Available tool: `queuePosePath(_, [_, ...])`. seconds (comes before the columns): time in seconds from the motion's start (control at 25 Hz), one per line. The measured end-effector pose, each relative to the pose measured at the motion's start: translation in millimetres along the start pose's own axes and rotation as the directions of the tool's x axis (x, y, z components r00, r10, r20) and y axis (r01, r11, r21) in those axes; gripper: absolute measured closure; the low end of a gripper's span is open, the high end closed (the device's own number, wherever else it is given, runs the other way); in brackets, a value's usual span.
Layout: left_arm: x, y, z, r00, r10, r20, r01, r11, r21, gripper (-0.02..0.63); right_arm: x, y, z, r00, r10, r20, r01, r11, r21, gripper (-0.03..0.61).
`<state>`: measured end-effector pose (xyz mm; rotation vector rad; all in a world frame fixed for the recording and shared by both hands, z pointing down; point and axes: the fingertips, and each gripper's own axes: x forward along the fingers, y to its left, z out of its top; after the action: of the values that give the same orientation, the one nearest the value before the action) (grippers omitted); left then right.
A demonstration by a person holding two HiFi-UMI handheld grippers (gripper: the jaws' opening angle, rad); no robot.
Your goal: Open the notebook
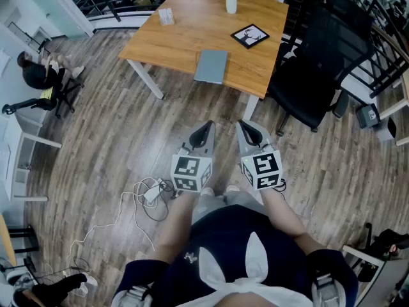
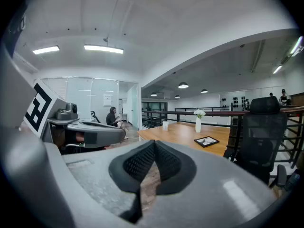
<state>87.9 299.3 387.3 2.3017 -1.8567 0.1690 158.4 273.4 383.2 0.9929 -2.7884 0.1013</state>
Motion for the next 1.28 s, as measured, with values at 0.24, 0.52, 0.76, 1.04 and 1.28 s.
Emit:
queuePosePath(0.24, [14, 2, -3, 1.000, 0.018, -0.006, -0.018, 1.000, 0.001, 0.595, 9, -12, -7, 1.000, 0.008, -0.011, -0.008, 1.000, -0.014, 0.582])
queuePosePath(0.52, [34, -1, -15, 0.999, 0.020, -0.038, -0.019, 1.000, 0.018, 0.595, 21, -26, -16, 1.000, 0.012, -0.027, -0.012, 1.000, -0.005, 0.581])
queuePosePath(0.76, [63, 20, -19, 0.998, 0.015, -0.053, -0.014, 1.000, 0.023, 0.595, 52, -44, -22, 0.999, -0.003, -0.042, 0.003, 1.000, 0.006, 0.581])
queuePosePath(1.04, [112, 67, -15, 0.997, -0.015, -0.070, 0.018, 0.999, 0.032, 0.594, 114, -66, -18, 0.997, -0.031, -0.064, 0.031, 1.000, 0.000, 0.581])
queuePosePath(1.28, [163, 111, -10, 0.993, -0.066, -0.094, 0.071, 0.996, 0.049, 0.527, 182, -89, -10, 0.995, -0.053, -0.089, 0.053, 0.999, -0.004, 0.581])
